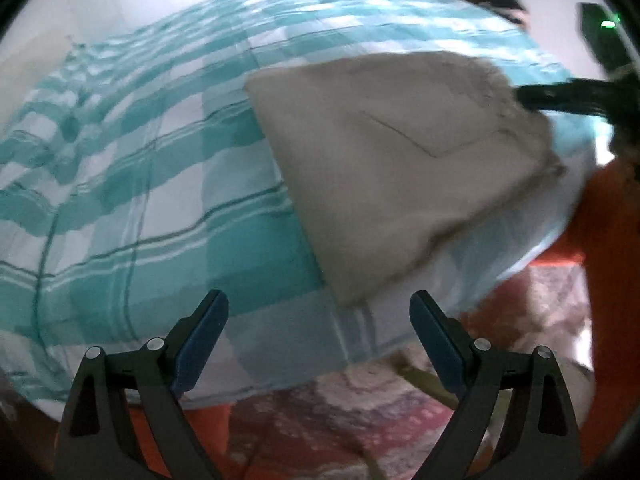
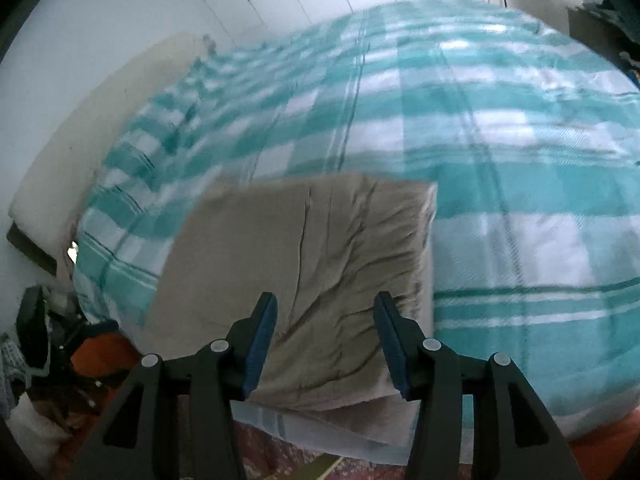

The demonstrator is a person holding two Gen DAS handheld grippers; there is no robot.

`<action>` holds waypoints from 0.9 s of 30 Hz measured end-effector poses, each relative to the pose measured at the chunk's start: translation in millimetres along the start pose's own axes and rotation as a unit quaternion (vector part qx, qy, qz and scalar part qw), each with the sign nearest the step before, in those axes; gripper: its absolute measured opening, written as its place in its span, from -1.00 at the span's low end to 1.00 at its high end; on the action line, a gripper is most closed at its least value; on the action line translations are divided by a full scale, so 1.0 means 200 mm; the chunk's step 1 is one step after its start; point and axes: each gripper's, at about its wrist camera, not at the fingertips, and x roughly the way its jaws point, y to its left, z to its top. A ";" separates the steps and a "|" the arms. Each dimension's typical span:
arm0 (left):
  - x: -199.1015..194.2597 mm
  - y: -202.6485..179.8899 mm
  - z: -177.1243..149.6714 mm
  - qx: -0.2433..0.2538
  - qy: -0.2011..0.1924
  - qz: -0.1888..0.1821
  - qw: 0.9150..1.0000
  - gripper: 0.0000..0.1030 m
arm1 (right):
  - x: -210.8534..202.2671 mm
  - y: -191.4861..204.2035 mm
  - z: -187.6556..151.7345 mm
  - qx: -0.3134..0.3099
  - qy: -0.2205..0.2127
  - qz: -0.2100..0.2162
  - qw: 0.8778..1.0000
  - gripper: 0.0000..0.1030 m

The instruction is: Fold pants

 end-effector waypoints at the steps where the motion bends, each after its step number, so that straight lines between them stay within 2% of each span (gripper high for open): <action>1: 0.03 0.02 0.01 -0.016 0.009 0.014 1.000 0.80 | 0.01 0.01 -0.01 -0.001 -0.001 -0.005 1.000 -0.02; 3: 0.11 0.09 -0.01 -0.045 0.046 0.033 0.997 0.76 | 0.01 0.02 -0.03 -0.012 -0.006 -0.009 1.000 -0.02; 5: 0.17 0.14 -0.05 -0.078 0.075 0.006 0.994 0.76 | 0.01 0.00 -0.04 -0.014 -0.001 -0.009 1.000 -0.02; 6: 0.17 0.16 -0.06 -0.087 0.082 -0.001 0.993 0.76 | 0.02 -0.01 -0.05 -0.014 0.002 -0.007 1.000 -0.02; 9: 0.08 0.16 -0.09 -0.071 0.081 0.030 0.994 0.68 | 0.03 -0.02 -0.07 -0.016 0.003 -0.006 1.000 -0.02; 10: 0.05 0.17 -0.09 -0.072 0.076 0.022 0.994 0.69 | 0.02 -0.02 -0.07 -0.015 0.002 -0.005 1.000 -0.02; 13: -0.10 0.28 -0.07 -0.117 0.031 -0.048 0.991 0.78 | -0.01 -0.07 -0.06 0.009 0.007 0.015 1.000 -0.04; 15: -0.16 0.34 0.00 -0.143 -0.004 -0.092 0.985 0.88 | -0.06 -0.10 -0.04 0.027 0.001 0.021 0.999 -0.02; 17: -0.12 0.35 0.09 -0.152 -0.011 -0.125 0.980 0.90 | -0.11 -0.15 -0.01 0.043 -0.013 0.013 0.999 0.18; 20: 0.05 0.35 0.20 -0.161 0.004 -0.166 0.973 0.90 | -0.12 -0.25 0.02 0.086 -0.012 0.024 0.996 0.23; 23: 0.31 0.34 0.27 -0.183 0.055 -0.198 0.961 0.88 | -0.02 -0.35 0.03 0.133 0.037 0.069 0.988 0.25; 25: 0.39 0.31 0.30 -0.179 0.067 -0.221 0.957 0.88 | 0.08 -0.38 0.00 0.143 0.076 0.089 0.983 0.25; 27: 0.43 0.27 0.32 -0.177 0.068 -0.241 0.952 0.88 | 0.15 -0.40 -0.02 0.152 0.093 0.120 0.977 0.34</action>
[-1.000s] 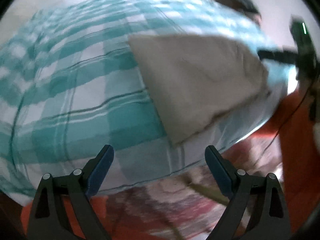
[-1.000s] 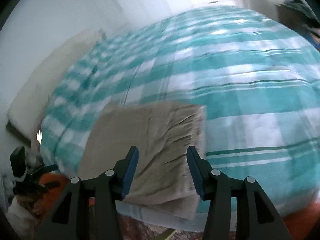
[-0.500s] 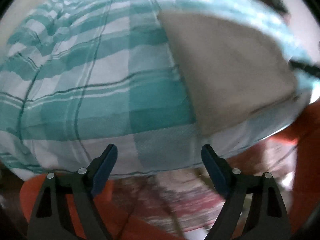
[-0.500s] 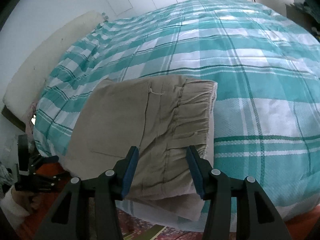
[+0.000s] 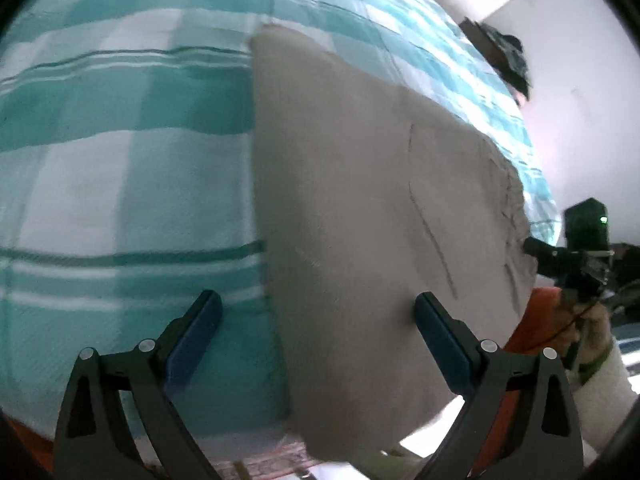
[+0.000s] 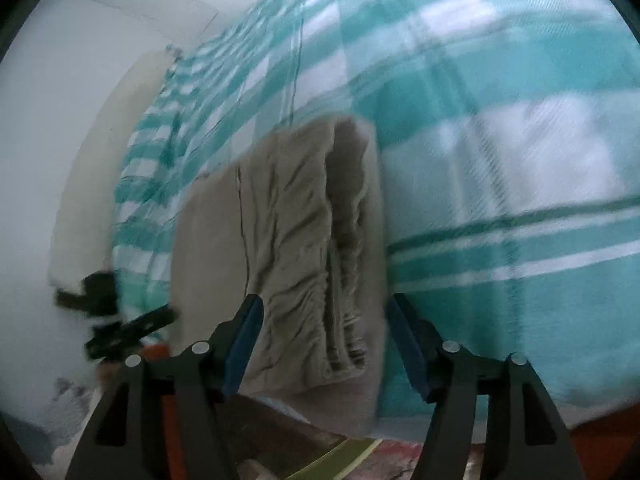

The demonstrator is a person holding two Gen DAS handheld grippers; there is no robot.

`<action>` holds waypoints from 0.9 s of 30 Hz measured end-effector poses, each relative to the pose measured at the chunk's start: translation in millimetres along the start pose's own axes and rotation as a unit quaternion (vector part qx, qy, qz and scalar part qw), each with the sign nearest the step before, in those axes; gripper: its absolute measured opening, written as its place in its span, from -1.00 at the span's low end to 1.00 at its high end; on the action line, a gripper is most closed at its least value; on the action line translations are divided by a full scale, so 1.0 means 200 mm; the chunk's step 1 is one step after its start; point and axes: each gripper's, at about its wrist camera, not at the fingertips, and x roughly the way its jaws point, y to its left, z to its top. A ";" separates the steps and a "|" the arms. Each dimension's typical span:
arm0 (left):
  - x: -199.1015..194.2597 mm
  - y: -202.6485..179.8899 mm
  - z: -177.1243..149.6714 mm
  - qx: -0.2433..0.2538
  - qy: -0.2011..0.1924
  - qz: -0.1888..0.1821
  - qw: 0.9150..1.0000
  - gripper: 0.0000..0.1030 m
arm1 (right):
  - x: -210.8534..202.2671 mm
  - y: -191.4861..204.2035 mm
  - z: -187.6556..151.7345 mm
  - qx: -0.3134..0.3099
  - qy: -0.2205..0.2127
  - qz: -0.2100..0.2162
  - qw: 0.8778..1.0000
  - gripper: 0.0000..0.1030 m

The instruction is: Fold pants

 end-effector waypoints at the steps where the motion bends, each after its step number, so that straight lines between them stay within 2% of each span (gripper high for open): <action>1: 0.01 -0.01 0.00 -0.008 0.001 -0.016 1.000 0.88 | 0.02 -0.02 0.01 0.002 0.005 0.012 1.000 0.37; 2: 0.02 -0.01 0.01 -0.020 0.000 -0.033 0.999 0.84 | 0.04 -0.03 0.01 0.005 0.012 0.022 1.000 0.37; 4: 0.04 -0.03 0.00 -0.036 0.007 -0.055 0.998 0.26 | 0.07 -0.10 0.04 0.021 0.028 0.045 0.998 0.33; 5: 0.04 -0.05 0.00 -0.038 0.010 -0.037 0.999 0.15 | 0.08 -0.13 0.05 0.027 0.035 0.051 0.998 0.26; 7: 0.01 -0.09 0.00 -0.026 0.008 -0.015 1.000 -0.10 | 0.09 -0.15 0.06 0.033 0.045 0.058 0.997 0.26; 9: -0.02 -0.13 0.00 -0.015 0.002 -0.001 1.000 -0.51 | 0.10 -0.11 0.06 0.015 0.052 0.042 0.998 0.25; 10: -0.04 -0.15 0.02 -0.009 -0.002 0.005 1.000 -0.59 | 0.10 -0.09 0.07 -0.002 0.055 0.029 0.998 0.04; 11: -0.06 -0.19 0.02 -0.001 -0.007 0.017 1.000 -0.63 | 0.11 -0.04 0.07 -0.018 0.057 0.023 0.998 -0.11; 13: -0.10 -0.25 0.04 0.014 -0.015 0.035 0.999 -0.68 | 0.07 0.04 0.06 -0.044 0.046 0.014 0.998 -0.25; 17: -0.21 -0.33 0.14 0.038 -0.041 0.041 0.998 -0.69 | -0.04 0.22 0.08 -0.097 0.016 0.006 0.995 -0.32; 20: -0.28 -0.33 0.28 0.043 -0.066 0.040 0.996 -0.69 | -0.10 0.37 0.16 -0.132 -0.007 0.007 0.991 -0.33; 24: -0.34 -0.29 0.56 0.050 -0.108 0.055 0.991 -0.69 | -0.10 0.51 0.42 -0.163 -0.036 0.004 0.986 -0.33; 27: -0.32 -0.25 0.81 0.057 -0.149 0.097 0.982 -0.62 | -0.05 0.58 0.67 -0.177 -0.062 0.004 0.982 -0.32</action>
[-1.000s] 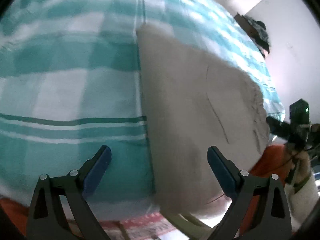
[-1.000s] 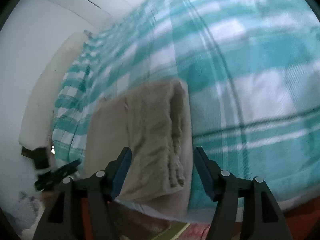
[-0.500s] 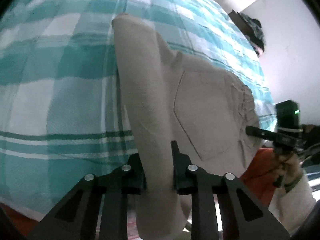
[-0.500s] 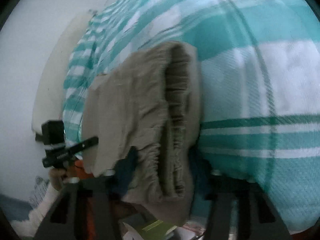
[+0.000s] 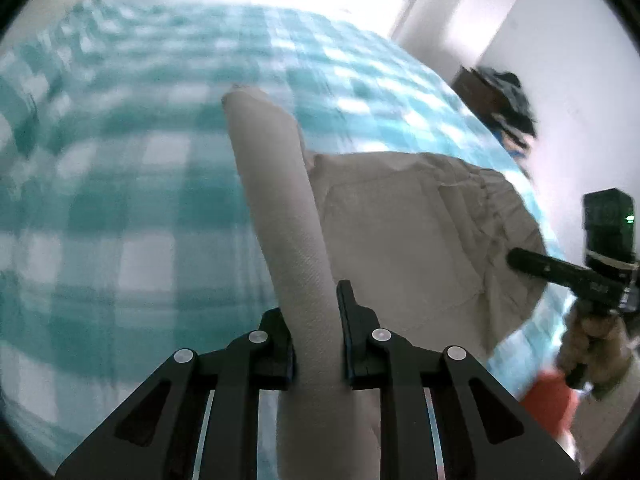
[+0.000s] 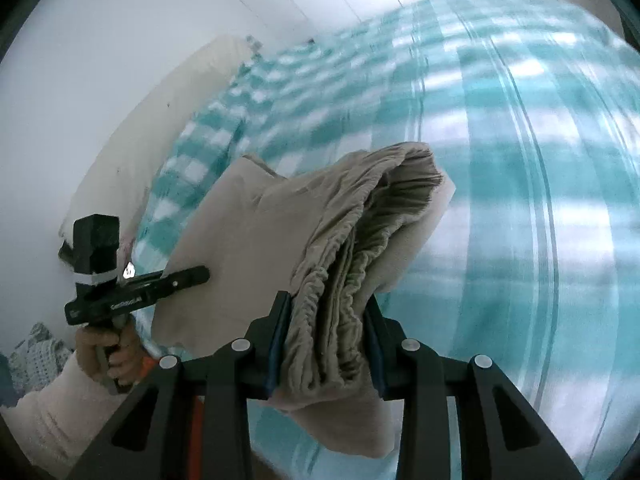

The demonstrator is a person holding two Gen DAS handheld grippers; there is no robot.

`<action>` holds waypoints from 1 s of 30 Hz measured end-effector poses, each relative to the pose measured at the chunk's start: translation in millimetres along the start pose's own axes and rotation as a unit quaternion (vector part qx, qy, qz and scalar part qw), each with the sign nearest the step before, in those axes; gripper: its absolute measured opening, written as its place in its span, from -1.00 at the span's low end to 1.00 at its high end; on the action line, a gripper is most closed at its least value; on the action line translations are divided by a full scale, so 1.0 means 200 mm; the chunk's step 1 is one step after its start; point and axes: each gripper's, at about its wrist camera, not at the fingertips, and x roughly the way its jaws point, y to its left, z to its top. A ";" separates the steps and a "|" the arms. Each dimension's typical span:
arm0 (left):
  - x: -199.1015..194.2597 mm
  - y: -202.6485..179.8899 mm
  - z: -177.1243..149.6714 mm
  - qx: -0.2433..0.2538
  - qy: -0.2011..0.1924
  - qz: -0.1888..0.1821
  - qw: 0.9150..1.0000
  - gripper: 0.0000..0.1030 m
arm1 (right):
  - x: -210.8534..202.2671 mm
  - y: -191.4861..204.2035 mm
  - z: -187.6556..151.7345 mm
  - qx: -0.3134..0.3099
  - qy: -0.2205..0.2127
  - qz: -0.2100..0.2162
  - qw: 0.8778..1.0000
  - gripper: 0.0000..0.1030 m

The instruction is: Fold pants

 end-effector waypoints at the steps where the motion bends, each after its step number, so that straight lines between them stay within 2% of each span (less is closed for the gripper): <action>1: 0.04 0.01 0.04 0.000 -0.006 0.016 1.000 -0.59 | 0.03 -0.02 0.08 -0.005 -0.007 -0.003 1.000 -0.32; 3: 0.15 0.05 0.10 0.001 -0.011 0.067 0.998 -0.24 | 0.12 -0.06 0.20 -0.007 -0.017 -0.010 1.000 -0.29; 5: 0.24 0.08 0.08 0.020 -0.014 0.124 0.992 -0.09 | 0.22 -0.13 0.29 -0.005 -0.008 -0.029 1.000 -0.12; 6: 0.26 0.09 0.05 0.031 -0.012 0.145 0.989 -0.04 | 0.28 -0.19 0.32 0.006 0.005 -0.052 0.999 -0.07; 7: 0.27 0.09 0.00 0.042 -0.009 0.165 0.985 -0.01 | 0.31 -0.27 0.32 0.016 0.014 -0.096 0.995 0.08; 8: 0.25 0.08 -0.05 0.049 -0.010 0.171 0.984 0.13 | 0.31 -0.31 0.30 0.019 0.016 -0.133 0.991 0.36; 9: 0.22 0.06 -0.11 0.059 -0.016 0.177 0.982 0.36 | 0.29 -0.36 0.27 0.018 0.016 -0.198 0.980 0.51; 10: 0.19 0.03 -0.15 0.068 -0.024 0.187 0.980 0.47 | 0.26 -0.38 0.25 0.016 0.012 -0.220 0.975 0.74; 12: 0.08 -0.05 -0.24 0.090 -0.051 0.213 0.972 0.78 | 0.17 -0.39 0.15 0.007 -0.004 -0.239 0.971 0.87; 14: -0.02 -0.13 -0.29 0.106 -0.072 0.218 0.967 0.93 | 0.10 -0.34 0.07 -0.006 -0.009 -0.254 0.967 0.90; 19: -0.27 -0.31 -0.33 0.113 -0.114 0.217 0.963 0.95 | -0.12 -0.03 -0.15 -0.054 -0.047 -0.261 0.963 0.96; 24: -0.47 -0.40 -0.38 0.095 -0.133 0.195 0.967 0.97 | -0.25 0.28 -0.28 -0.085 -0.073 -0.251 0.962 0.99; 30: -0.61 -0.48 -0.45 0.091 -0.156 0.224 0.958 0.97 | -0.35 0.54 -0.37 -0.110 -0.089 -0.249 0.958 0.99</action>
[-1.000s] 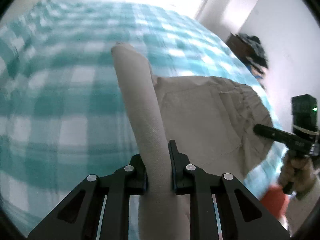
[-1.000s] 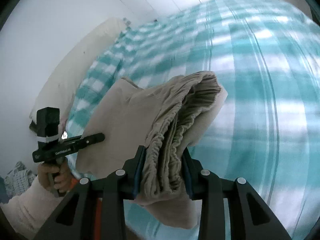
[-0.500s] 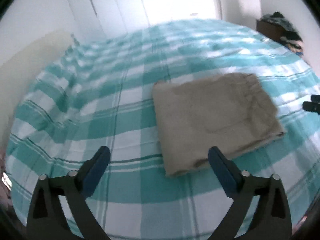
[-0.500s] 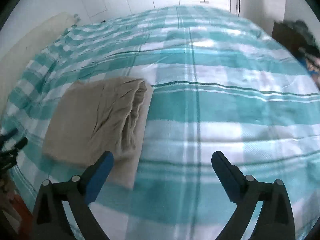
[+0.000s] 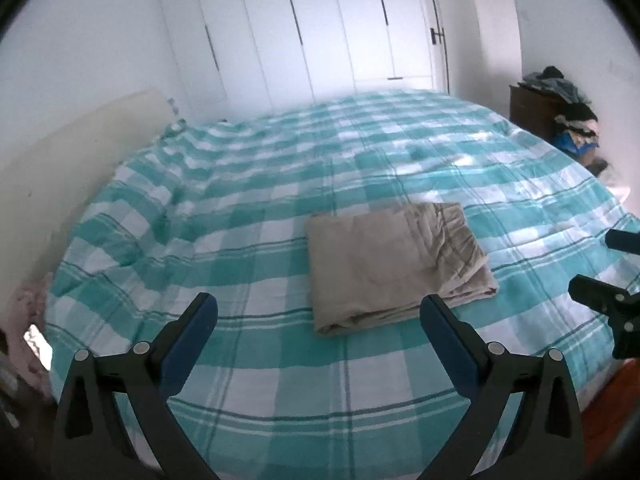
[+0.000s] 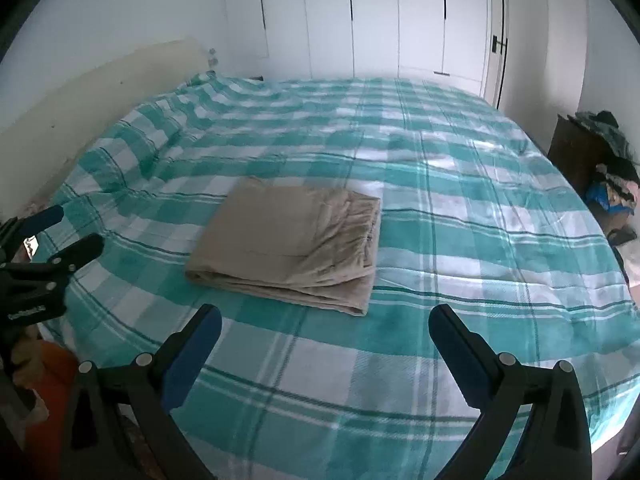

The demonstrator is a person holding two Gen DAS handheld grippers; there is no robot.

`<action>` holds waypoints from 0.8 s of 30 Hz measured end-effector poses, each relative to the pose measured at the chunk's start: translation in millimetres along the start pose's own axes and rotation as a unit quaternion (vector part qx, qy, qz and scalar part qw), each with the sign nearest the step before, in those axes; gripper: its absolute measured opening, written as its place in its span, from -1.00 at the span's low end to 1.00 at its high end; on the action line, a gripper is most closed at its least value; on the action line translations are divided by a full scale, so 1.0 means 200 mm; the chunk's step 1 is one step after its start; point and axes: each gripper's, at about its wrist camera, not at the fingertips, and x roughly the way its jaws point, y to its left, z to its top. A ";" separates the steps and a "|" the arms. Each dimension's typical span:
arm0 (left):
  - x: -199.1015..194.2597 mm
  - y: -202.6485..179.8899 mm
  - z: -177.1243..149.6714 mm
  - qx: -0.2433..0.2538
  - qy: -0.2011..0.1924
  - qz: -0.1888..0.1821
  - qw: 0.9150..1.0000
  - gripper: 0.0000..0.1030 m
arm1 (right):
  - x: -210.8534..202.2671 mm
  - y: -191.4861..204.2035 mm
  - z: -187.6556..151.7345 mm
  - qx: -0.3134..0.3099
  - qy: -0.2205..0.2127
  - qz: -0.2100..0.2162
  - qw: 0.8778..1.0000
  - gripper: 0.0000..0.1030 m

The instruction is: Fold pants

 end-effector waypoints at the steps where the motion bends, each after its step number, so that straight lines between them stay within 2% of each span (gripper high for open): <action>1: -0.02 0.00 0.00 -0.003 0.001 0.001 1.000 0.97 | -0.03 0.02 -0.01 -0.003 -0.003 -0.003 1.000 0.99; 7: -0.11 0.01 -0.03 -0.030 0.016 -0.021 0.999 0.97 | -0.15 0.13 -0.03 -0.032 -0.010 -0.022 0.999 0.99; 10: -0.15 -0.01 -0.07 -0.018 0.024 -0.015 0.999 0.97 | -0.19 0.16 -0.04 -0.036 -0.011 -0.024 0.999 0.99; 16: -0.20 -0.02 -0.22 0.003 0.052 -0.035 0.998 0.97 | -0.23 0.20 -0.13 -0.039 -0.008 -0.015 0.999 0.99; 24: -0.31 0.00 -0.35 0.027 0.048 -0.053 0.997 0.99 | -0.34 0.20 -0.26 -0.015 -0.043 -0.034 0.998 0.99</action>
